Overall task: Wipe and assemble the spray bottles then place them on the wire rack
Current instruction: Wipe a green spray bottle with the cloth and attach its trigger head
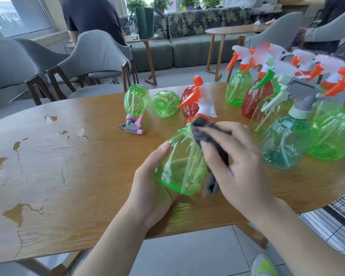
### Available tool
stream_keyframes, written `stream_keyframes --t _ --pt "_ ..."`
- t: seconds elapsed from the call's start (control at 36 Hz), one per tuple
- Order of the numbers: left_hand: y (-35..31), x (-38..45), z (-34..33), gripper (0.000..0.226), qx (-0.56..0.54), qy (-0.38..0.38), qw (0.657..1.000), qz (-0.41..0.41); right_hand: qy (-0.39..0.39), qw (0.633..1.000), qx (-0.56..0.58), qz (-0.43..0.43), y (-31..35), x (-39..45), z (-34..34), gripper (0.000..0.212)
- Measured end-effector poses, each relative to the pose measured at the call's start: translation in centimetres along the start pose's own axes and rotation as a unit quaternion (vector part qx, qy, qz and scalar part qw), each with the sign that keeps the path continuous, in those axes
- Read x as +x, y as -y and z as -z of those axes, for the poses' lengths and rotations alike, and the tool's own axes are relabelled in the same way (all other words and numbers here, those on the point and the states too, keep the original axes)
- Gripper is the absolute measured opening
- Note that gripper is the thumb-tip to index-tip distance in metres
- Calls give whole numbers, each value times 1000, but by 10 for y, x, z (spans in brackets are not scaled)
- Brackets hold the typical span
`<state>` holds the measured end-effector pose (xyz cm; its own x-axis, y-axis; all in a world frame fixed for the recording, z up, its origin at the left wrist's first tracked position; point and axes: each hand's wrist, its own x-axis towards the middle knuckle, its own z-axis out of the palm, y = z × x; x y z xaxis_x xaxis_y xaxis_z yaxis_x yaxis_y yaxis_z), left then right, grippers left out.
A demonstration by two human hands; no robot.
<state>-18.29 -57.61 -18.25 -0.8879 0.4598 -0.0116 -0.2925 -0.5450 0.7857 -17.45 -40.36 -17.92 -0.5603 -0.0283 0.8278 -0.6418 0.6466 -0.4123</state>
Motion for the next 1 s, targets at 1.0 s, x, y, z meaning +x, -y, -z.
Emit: stream_keyframes --t 1.0 --pt "-1 -3 -1 50 -50 0 998 39 55 982 -49 172 21 -23 -17 22"
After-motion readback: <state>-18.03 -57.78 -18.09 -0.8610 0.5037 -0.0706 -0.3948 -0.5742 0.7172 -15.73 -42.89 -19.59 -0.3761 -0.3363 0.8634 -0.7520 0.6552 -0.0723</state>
